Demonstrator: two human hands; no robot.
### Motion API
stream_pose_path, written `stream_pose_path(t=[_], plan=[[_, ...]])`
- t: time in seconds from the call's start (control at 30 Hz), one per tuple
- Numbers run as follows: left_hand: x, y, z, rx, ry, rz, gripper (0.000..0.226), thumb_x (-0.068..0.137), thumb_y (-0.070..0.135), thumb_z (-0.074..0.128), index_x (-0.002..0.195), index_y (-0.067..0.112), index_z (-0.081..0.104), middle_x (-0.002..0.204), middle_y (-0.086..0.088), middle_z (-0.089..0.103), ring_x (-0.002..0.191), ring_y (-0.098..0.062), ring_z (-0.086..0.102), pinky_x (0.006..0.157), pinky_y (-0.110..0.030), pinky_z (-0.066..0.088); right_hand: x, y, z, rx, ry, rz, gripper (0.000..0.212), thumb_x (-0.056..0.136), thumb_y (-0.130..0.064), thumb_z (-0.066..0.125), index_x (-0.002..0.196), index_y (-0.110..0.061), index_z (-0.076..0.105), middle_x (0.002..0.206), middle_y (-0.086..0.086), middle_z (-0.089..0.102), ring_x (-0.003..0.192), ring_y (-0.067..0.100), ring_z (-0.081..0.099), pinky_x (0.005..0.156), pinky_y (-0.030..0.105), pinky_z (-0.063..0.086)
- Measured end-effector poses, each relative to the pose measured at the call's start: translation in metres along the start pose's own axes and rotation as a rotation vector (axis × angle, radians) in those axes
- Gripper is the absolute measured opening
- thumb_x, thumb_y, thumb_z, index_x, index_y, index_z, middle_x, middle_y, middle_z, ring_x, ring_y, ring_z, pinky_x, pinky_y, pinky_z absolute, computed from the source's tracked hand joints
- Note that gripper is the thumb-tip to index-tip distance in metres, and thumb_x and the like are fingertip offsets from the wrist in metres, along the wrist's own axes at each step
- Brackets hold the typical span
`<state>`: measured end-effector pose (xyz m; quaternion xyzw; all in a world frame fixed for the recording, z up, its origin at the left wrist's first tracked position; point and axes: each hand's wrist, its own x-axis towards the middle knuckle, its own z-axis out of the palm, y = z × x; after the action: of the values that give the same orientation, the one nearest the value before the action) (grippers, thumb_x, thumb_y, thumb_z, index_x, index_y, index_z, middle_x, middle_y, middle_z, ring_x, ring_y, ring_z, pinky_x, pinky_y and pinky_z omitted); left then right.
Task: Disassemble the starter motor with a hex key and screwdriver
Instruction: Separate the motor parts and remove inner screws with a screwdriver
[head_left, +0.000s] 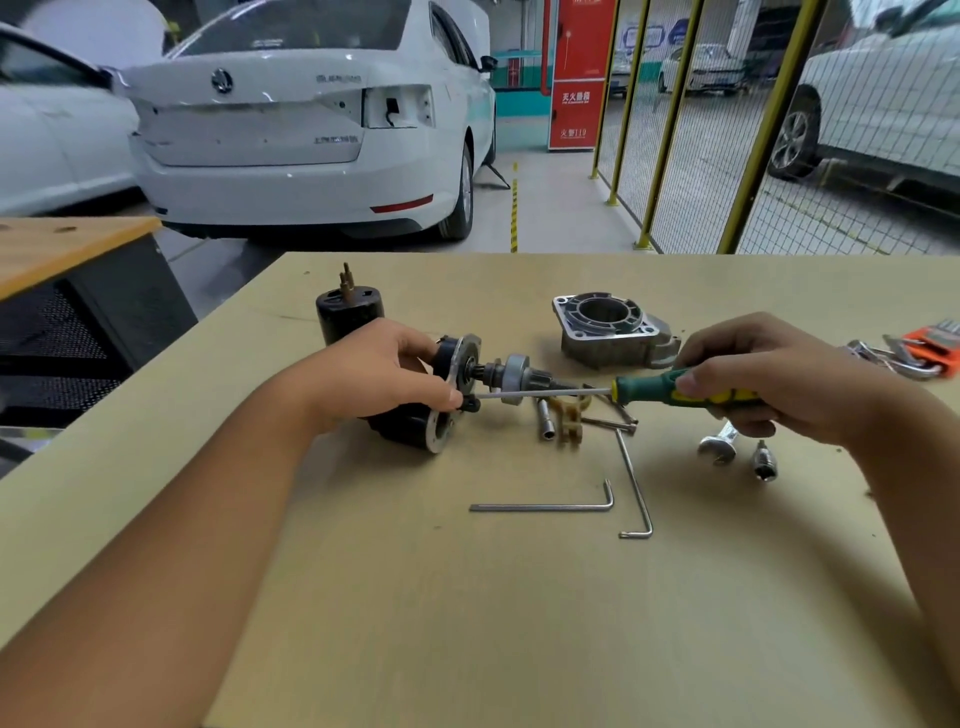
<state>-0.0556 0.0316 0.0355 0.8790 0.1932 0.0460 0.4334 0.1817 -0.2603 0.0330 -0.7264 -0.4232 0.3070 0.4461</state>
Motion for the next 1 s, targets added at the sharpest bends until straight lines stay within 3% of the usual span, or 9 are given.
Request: stream_pose_path(t=[0.1,0.2,0.4,0.63,0.77,1.0], plan=[[0.000,-0.001,-0.002,-0.004,-0.027,0.011,0.026,0.082,0.023,0.087,0.100,0.040,0.079,0.096,-0.011,0.080,0.098,-0.030,0.074,0.103,-0.045,0.052,0.002,0.002,0.004,0.036,0.002,0.021,0.045,0.061,-0.035,0.082,0.088,-0.002,0.071,0.064,0.017,0.054,0.043,0.019,0.036,0.041,0.024,0.033],[0.000,-0.002,-0.003,-0.013,-0.041,0.022,0.023,0.083,0.022,0.085,0.099,0.037,0.080,0.096,-0.008,0.080,0.098,-0.028,0.076,0.099,-0.042,0.055,0.004,0.004,0.010,0.060,0.000,0.030,0.035,0.067,-0.026,0.079,0.088,0.001,0.069,0.063,0.017,0.053,0.042,0.018,0.035,0.041,0.024,0.032],[0.002,-0.003,-0.002,-0.058,-0.039,0.041,0.020,0.082,0.019,0.086,0.096,0.034,0.082,0.091,-0.009,0.080,0.089,-0.026,0.077,0.077,-0.024,0.060,0.005,0.008,0.012,0.077,0.009,0.045,0.029,0.072,-0.021,0.074,0.087,0.002,0.067,0.065,0.019,0.052,0.046,0.019,0.033,0.043,0.024,0.030],[0.007,-0.006,0.000,-0.092,0.011,0.016,0.015,0.079,0.022,0.088,0.092,0.028,0.083,0.088,-0.009,0.079,0.082,-0.022,0.077,0.063,-0.022,0.058,0.007,0.011,0.015,0.084,0.024,0.030,0.026,0.070,-0.019,0.074,0.086,0.001,0.069,0.063,0.017,0.054,0.047,0.020,0.034,0.042,0.023,0.029],[0.010,-0.008,0.002,-0.120,0.041,-0.010,0.032,0.065,0.038,0.085,0.091,0.019,0.083,0.087,-0.011,0.079,0.077,-0.020,0.075,0.061,-0.026,0.055,0.006,0.010,0.015,0.099,0.017,0.022,0.024,0.071,-0.015,0.077,0.085,0.002,0.069,0.062,0.017,0.053,0.044,0.017,0.035,0.039,0.021,0.029],[0.014,-0.012,0.002,-0.164,0.040,-0.029,0.031,0.064,0.040,0.084,0.089,0.022,0.083,0.090,-0.009,0.080,0.088,-0.023,0.078,0.078,-0.031,0.057,0.006,0.011,0.014,0.179,0.033,0.017,0.034,0.071,-0.019,0.072,0.088,0.009,0.064,0.062,0.019,0.051,0.041,0.014,0.033,0.037,0.019,0.028]])
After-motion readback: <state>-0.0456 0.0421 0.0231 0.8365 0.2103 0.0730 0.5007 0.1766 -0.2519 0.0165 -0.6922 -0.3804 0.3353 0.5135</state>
